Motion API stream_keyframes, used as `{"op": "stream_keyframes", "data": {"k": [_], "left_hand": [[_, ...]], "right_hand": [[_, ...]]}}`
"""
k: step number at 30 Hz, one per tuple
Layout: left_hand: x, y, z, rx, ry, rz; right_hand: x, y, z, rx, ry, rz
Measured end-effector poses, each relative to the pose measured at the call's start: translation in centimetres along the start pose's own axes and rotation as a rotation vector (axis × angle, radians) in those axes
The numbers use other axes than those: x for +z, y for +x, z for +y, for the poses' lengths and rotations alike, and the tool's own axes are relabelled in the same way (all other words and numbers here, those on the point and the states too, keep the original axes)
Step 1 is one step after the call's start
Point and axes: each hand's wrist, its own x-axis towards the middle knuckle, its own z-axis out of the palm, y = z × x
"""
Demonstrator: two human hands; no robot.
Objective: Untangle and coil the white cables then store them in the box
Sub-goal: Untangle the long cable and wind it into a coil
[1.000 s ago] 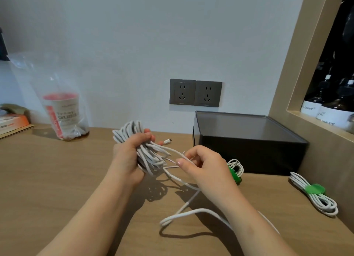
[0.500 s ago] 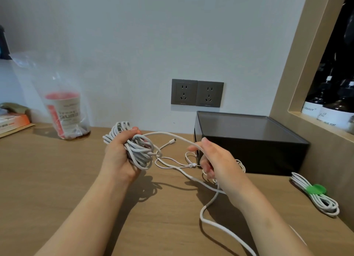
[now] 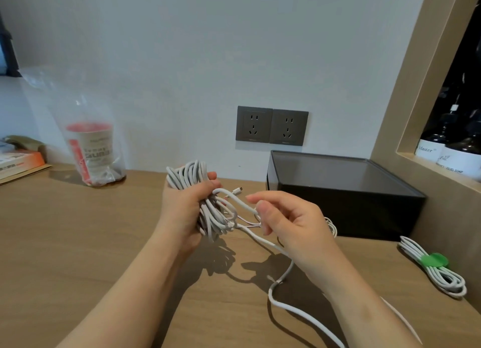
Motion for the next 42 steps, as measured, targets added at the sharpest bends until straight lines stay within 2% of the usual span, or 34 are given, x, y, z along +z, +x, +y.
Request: {"op": "stream_keyframes", "data": {"k": [4,7,14,20,24,28,31,36,42], "left_hand": [[0.0,0.0,0.2,-0.112,-0.118,-0.013],[-0.3,0.1,0.2,-0.186,-0.212,-0.070],[-0.8,0.0,0.1,-0.351,-0.380,-0.411],[-1.2,0.1,0.2,-0.410,-0.528,-0.623],[-1.9,0.2,0.8,-0.450,-0.567,-0.528],[-2.2,0.2,0.8,-0.496,-0.536,-0.517],[-2.5,0.5,0.7,-0.496,-0.444,-0.535],[-1.6,0.0,0.1,-0.506,-0.293,-0.788],[-0.3,-1.2,-0.1,-0.391,0.012,-0.645]], "right_hand": [[-0.1,0.1,0.6,0.033,-0.210,-0.094],[-0.1,0.2,1.1,0.097,-0.312,-0.093],[-0.6,0.5,1.6,0.294,-0.580,-0.076],[-1.3,0.6,2.1,0.358,-0.510,-0.099],[-2.2,0.8,3.2,0.365,-0.469,-0.087],[-2.6,0.8,3.3,0.380,-0.467,-0.072],[-2.6,0.8,2.9,0.348,-0.470,0.025],[-2.4,1.0,2.3,0.208,-0.464,0.204],[-1.9,0.9,1.5,0.140,-0.371,0.105]]}}
